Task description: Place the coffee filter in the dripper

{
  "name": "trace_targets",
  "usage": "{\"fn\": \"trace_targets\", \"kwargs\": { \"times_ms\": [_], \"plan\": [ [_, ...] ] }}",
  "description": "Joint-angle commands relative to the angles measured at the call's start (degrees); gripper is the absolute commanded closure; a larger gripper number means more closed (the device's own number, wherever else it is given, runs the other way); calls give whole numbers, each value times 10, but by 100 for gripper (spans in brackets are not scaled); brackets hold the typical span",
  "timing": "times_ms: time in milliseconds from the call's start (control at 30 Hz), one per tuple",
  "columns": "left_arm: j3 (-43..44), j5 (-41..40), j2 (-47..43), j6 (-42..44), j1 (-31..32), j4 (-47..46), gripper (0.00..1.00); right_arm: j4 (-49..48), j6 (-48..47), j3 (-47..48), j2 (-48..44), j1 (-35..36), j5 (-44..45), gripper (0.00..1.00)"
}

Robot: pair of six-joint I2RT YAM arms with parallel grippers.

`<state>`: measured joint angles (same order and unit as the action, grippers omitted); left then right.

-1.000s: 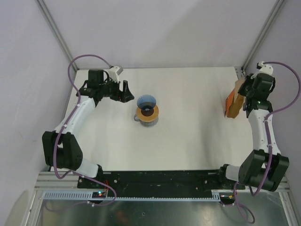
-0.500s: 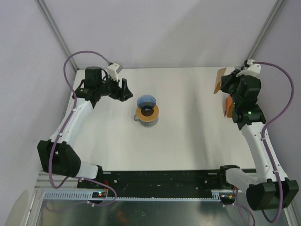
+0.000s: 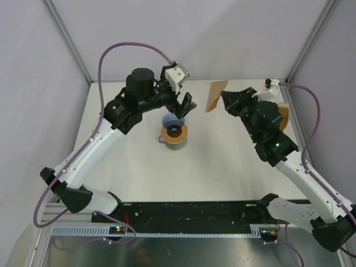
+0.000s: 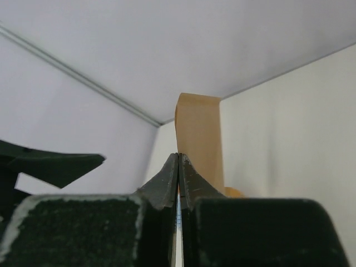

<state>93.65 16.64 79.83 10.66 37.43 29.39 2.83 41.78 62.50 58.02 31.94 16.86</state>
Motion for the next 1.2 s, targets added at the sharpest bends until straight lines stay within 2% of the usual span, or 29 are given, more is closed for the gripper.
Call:
{"fn": "trace_targets", "kwargs": {
  "times_ms": [0, 133, 200, 400, 733, 900, 967, 1167],
  "plan": [
    [53, -72, 23, 43, 50, -11, 4, -66, 101, 6, -14, 40, 59, 100],
    [64, -144, 26, 108, 125, -16, 3, -95, 164, -21, -25, 54, 66, 100],
    [58, -187, 27, 129, 140, -20, 5, -103, 177, -27, -32, 60, 70, 100],
    [38, -232, 30, 149, 148, -58, 21, -111, 187, -29, -31, 77, 76, 100],
    [40, -286, 56, 165, 160, -87, 26, -136, 209, -37, -28, 80, 60, 100],
    [41, -308, 68, 177, 161, -98, 33, -146, 221, -38, -20, 81, 42, 100],
    [42, -322, 73, 182, 162, -106, 39, -147, 227, -38, -17, 82, 38, 100],
    [47, -344, 73, 192, 166, -117, 66, -147, 229, -46, -16, 83, 39, 100]
  ]
}}
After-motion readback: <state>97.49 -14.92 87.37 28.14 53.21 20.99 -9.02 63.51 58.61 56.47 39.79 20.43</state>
